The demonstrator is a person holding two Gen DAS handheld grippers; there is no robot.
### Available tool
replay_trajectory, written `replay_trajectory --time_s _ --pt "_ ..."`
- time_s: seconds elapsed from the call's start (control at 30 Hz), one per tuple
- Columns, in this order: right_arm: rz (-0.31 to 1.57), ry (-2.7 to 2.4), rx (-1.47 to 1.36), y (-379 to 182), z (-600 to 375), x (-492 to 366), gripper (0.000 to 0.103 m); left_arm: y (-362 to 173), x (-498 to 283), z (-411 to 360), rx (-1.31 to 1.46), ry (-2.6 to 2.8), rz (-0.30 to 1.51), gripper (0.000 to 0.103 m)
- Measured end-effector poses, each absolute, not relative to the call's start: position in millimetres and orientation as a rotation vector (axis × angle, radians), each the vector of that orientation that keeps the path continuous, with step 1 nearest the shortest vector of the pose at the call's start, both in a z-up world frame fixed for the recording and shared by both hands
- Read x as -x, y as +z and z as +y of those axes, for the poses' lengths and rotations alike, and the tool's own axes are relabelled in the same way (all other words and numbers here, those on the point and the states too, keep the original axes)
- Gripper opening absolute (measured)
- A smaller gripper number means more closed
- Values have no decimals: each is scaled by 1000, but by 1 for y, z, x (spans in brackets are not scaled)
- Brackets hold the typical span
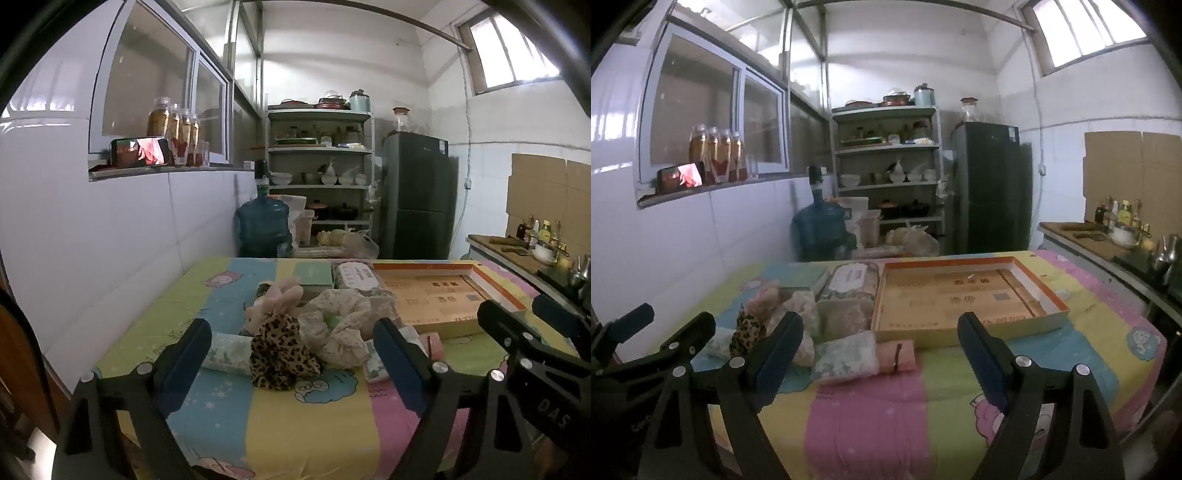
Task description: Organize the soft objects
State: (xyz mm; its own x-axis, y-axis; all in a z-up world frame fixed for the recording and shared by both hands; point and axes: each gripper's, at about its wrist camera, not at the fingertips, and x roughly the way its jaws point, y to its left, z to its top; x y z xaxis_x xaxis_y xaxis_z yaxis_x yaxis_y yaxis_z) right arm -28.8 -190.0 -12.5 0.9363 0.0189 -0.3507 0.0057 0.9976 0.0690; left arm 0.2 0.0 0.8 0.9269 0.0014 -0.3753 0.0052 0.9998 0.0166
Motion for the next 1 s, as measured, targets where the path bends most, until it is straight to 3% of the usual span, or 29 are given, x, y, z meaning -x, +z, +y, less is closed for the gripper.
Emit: replay_trajectory --time_s 1.0 --pt "361 20 -84 -7 -191 35 87 -2 2 -1 -1 -2 390 90"
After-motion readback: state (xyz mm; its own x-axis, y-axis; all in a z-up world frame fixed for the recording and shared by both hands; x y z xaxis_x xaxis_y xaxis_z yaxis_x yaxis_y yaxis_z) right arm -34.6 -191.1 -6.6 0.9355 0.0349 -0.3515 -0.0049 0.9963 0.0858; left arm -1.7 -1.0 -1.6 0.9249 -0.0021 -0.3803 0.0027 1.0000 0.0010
